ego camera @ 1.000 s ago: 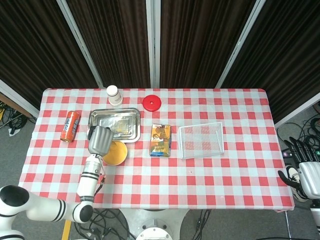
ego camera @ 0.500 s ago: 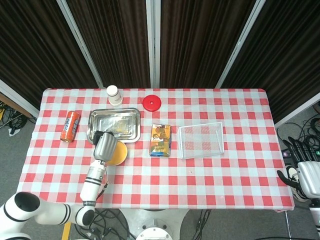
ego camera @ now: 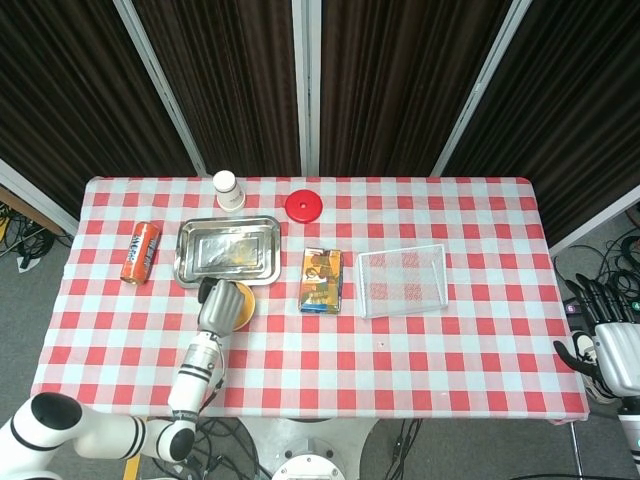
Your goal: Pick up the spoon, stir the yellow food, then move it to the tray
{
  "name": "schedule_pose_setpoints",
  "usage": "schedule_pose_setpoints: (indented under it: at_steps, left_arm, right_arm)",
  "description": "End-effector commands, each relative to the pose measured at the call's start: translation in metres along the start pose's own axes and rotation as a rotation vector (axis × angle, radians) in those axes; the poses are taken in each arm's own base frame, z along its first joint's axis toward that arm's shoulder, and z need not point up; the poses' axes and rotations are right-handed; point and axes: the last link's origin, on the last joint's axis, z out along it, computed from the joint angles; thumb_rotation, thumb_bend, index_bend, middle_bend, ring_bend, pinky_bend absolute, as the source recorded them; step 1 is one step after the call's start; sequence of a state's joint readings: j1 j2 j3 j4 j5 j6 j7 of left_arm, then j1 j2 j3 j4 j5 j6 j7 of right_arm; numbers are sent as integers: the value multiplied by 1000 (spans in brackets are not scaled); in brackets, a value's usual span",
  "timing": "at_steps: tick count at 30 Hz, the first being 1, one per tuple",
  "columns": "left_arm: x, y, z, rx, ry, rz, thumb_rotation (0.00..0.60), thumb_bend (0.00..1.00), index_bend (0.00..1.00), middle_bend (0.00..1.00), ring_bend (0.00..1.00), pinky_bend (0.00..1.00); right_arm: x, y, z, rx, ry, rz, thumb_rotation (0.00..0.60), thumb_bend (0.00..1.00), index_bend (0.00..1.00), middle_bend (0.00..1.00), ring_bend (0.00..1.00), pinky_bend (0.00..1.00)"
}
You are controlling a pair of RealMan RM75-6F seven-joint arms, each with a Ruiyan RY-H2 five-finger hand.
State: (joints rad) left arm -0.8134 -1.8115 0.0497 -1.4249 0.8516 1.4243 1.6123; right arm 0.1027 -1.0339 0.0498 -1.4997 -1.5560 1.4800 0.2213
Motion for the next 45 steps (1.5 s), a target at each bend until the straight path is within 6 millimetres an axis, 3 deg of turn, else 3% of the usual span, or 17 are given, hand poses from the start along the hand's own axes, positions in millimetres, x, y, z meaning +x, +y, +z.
schedule_pose_setpoints:
  at_steps: [1,12,24,32,45]
  left_arm:
    - [3,-8,2,-7,-17,-79,600,424,669,925,929,941]
    - [7,-42,16,-25,-165,-329,600,426,673,926,929,941]
    - [9,-68,24,-63,-248,-472,600,427,674,926,929,941]
    - [17,-85,26,-31,-221,-454,600,427,674,926,929,941]
    - [21,-88,29,-71,-334,-439,600,429,674,926,928,941]
  right_arm:
    - [0,0,0,-1,2,0,600,202,0,31,0,0]
    - [0,0,0,0,3,1,600,202,0,31,0,0]
    - [1,1,0,-2,4,0,600,202,0,31,0,0]
    - [1,0,0,0,4,0,600,201,0,31,0,0]
    - [1,1,-1,0,8,3,600,199,0,31,0,0]
